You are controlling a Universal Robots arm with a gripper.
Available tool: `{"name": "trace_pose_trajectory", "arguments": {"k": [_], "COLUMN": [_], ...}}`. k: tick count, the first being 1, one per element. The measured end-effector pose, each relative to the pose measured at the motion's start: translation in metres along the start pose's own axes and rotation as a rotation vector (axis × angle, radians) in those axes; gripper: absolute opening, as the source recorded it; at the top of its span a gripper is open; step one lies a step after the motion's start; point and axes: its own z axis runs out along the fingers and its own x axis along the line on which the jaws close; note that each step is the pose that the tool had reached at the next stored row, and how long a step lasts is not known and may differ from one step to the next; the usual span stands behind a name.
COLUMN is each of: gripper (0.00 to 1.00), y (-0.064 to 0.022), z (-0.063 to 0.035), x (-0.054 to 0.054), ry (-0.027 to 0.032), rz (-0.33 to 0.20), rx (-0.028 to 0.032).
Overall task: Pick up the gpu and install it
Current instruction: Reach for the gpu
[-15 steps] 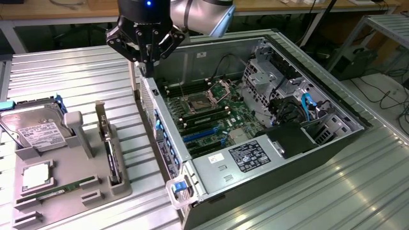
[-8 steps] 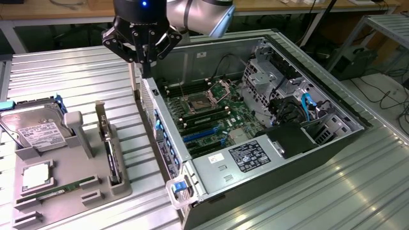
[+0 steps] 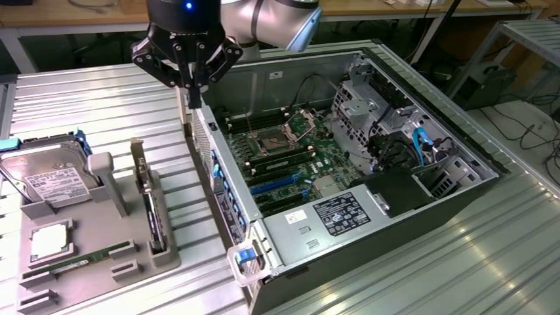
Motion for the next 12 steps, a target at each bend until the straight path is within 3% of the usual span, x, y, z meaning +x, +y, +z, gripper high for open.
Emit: {"name": "trace_pose_trajectory", "arguments": {"k": [12], "gripper": [0.11], "y": [-0.0128], "z": [-0.0008], "x": [0.010], "ry": [-0.0001], "rz": [0.000], "rx": [-0.0001]}}
